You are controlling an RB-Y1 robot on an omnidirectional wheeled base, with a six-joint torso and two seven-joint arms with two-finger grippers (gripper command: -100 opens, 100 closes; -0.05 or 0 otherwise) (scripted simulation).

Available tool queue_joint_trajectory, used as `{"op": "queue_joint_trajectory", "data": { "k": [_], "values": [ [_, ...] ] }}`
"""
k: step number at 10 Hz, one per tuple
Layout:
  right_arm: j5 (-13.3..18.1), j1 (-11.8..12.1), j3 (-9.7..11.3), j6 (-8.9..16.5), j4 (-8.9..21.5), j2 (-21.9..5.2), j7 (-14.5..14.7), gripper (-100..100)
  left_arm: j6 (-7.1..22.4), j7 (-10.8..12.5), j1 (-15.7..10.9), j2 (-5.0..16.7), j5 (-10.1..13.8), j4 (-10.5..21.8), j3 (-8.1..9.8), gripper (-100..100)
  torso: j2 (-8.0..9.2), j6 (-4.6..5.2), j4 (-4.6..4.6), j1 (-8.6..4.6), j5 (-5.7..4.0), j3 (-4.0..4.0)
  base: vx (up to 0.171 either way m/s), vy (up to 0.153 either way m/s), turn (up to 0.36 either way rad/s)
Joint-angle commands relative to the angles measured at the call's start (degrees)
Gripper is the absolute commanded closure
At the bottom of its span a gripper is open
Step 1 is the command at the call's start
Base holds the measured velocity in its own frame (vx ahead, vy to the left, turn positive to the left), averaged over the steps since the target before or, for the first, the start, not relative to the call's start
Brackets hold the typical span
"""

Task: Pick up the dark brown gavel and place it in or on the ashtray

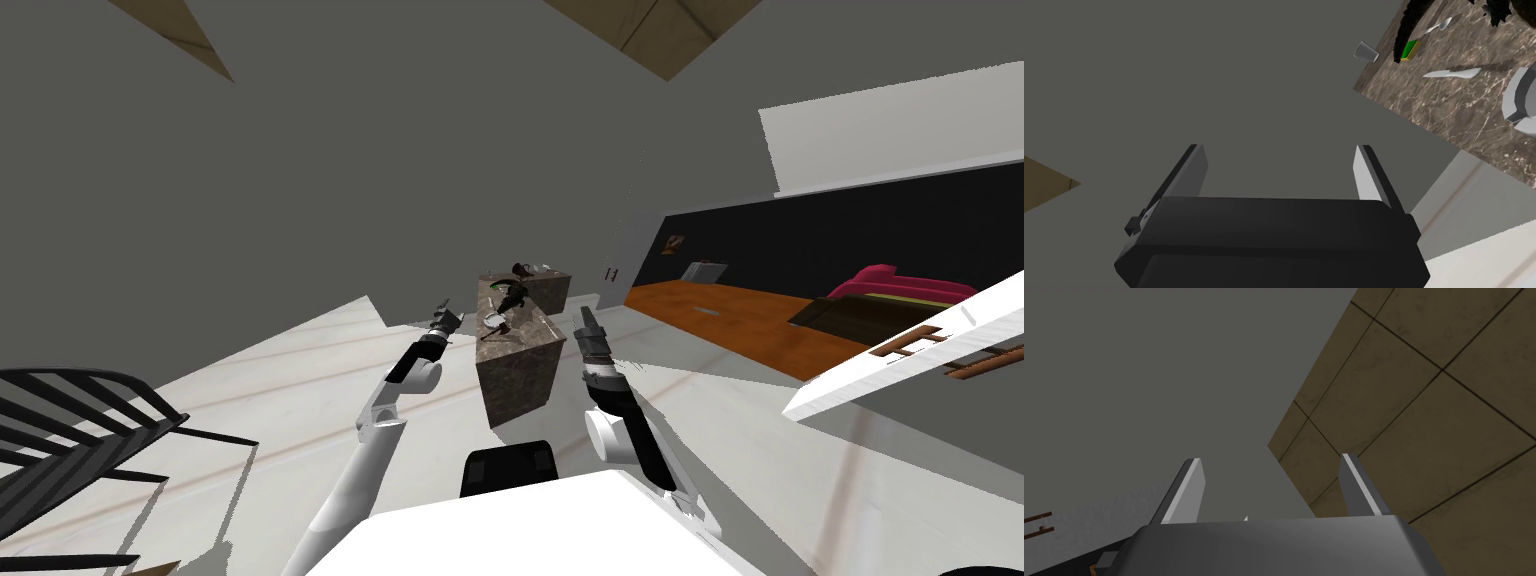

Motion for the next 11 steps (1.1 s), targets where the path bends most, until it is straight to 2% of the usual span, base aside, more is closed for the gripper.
{"op": "queue_joint_trajectory", "data": {
  "k": [1, 2, 3, 4, 5, 6, 8, 9, 11],
  "values": [
    [0.0, 0.0, 0.0, 0.0, 0.0, 0.0, 0.0, 0, 1.63, 0.02, -0.43, -0.23, 0.02, 0.68, -0.12, -100, 0.0, 0.0, 0.0, 0.0, 0.0, 0.0, -0.007, 0.009, 0.0],
    [0.0, 0.0, 0.0, 0.0, 0.0, 0.0, 0.0, 0, 4.2, 0.66, -2.7, -0.53, 0.92, 2.61, -0.11, -100, -0.01, 0.0, 0.0, -0.02, 0.0, -0.01, -0.009, 0.009, -0.013],
    [0.0, 0.0, 0.0, 0.0, 0.0, 0.0, 0.0, 0, 5.68, 0.66, -2.7, -0.53, 0.92, 2.61, -0.11, -100, -0.03, 0.01, -0.01, -0.03, -0.01, -0.02, -0.008, 0.009, -0.014],
    [0.0, 0.0, 0.0, 0.0, 0.0, 0.0, 0.0, 0, 7.84, 1.18, -4.95, -0.84, 1.79, 4.63, -0.08, -100, -0.02, 0.0, -0.01, -0.04, -0.01, -0.01, -0.009, 0.008, -0.013],
    [0.0, 0.0, 0.0, 0.0, 0.0, 0.0, 0.0, 0, 9.6, 1.18, -4.95, -0.84, 1.79, 4.63, -0.08, -100, -0.03, 0.0, -0.01, -0.03, -0.01, -0.02, -0.006, 0.007, -0.007],
    [0.0, 0.0, 0.0, 0.0, 0.0, 0.0, 0.0, 0, 11.1, 1.61, -7.17, -1.15, 2.62, 6.72, -0.02, -100, -0.03, -0.01, -0.01, -0.03, -0.01, -0.02, 0.0, 0.0, 0.0],
    [0.0, 0.0, 0.0, 0.0, 0.0, 0.0, 0.0, 0, 13.96, 1.61, -7.17, -1.15, 2.62, 6.72, -0.02, -100, -0.06, -0.01, -0.02, -0.05, -0.01, -0.03, 0.0, 0.0, 0.0],
    [0.0, 0.0, 0.0, 0.0, 0.0, 0.0, 0.0, 0, 16.05, 1.93, -9.34, -1.45, 3.4, 8.86, 0.06, -100, -0.05, -0.01, -0.01, -0.06, -0.01, -0.03, 0.005, -0.002, -0.006],
    [0.0, 0.0, 0.0, 0.0, 0.0, 0.0, 0.0, 0, 18.14, 1.93, -9.34, -1.45, 3.4, 8.86, 0.06, -100, -0.08, 0.0, -0.02, -0.08, -0.02, -0.04, 0.003, -0.001, -0.004]
  ]
}}
